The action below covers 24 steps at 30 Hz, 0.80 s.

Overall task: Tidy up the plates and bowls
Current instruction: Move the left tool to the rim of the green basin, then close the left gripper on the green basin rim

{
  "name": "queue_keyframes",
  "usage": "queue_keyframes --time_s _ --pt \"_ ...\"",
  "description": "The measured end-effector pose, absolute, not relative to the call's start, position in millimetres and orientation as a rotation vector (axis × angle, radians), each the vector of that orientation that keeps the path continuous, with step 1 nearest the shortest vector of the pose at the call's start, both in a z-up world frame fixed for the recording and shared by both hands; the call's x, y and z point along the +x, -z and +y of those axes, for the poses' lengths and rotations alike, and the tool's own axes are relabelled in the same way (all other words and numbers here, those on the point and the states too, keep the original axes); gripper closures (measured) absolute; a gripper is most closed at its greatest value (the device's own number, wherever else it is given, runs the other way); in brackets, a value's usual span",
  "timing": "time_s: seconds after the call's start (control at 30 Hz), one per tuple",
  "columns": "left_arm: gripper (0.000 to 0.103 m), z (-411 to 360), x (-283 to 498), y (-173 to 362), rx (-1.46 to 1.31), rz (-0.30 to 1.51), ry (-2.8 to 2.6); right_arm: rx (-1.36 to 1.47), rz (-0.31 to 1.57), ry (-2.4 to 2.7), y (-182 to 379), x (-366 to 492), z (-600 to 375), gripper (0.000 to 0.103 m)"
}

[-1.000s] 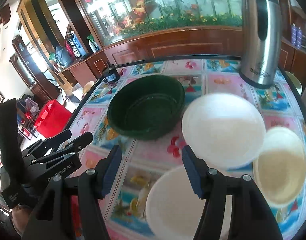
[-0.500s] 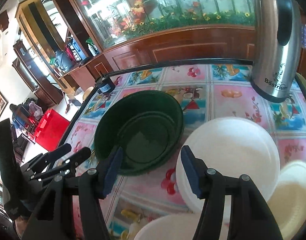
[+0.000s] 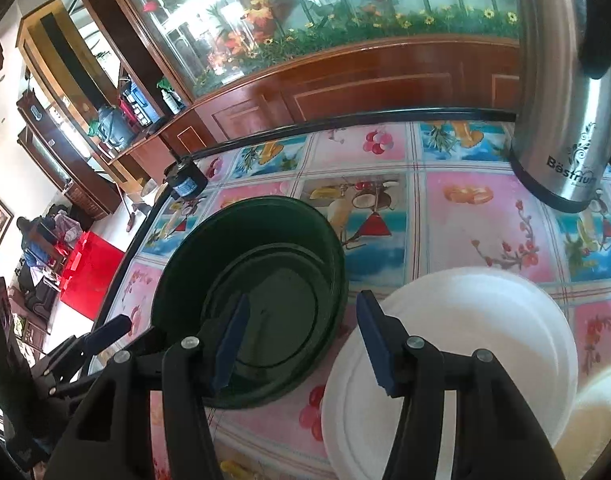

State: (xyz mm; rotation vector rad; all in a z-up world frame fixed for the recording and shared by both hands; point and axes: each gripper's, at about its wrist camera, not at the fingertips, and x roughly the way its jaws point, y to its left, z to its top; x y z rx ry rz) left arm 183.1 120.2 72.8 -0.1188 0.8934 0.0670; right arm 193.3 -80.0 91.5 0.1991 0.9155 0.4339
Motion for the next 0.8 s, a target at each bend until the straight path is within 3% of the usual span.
queue_keyframes --time_s 0.33,0.47,0.57,0.8 --pt "0.040 122 196 -60 -0.129 0.932 -0.076 0.186 0.963 -0.446 -80 210 -69 0.049" --pt "0.040 126 200 -54 -0.140 0.952 -0.080 0.214 0.988 -0.484 -76 212 -70 0.077" --pt "0.040 132 202 -47 -0.156 0.988 -0.070 0.198 1.002 -0.490 -74 209 -69 0.088" --pt "0.040 161 192 -46 -0.239 0.999 -0.068 0.160 1.019 -0.509 -75 194 -66 0.088"
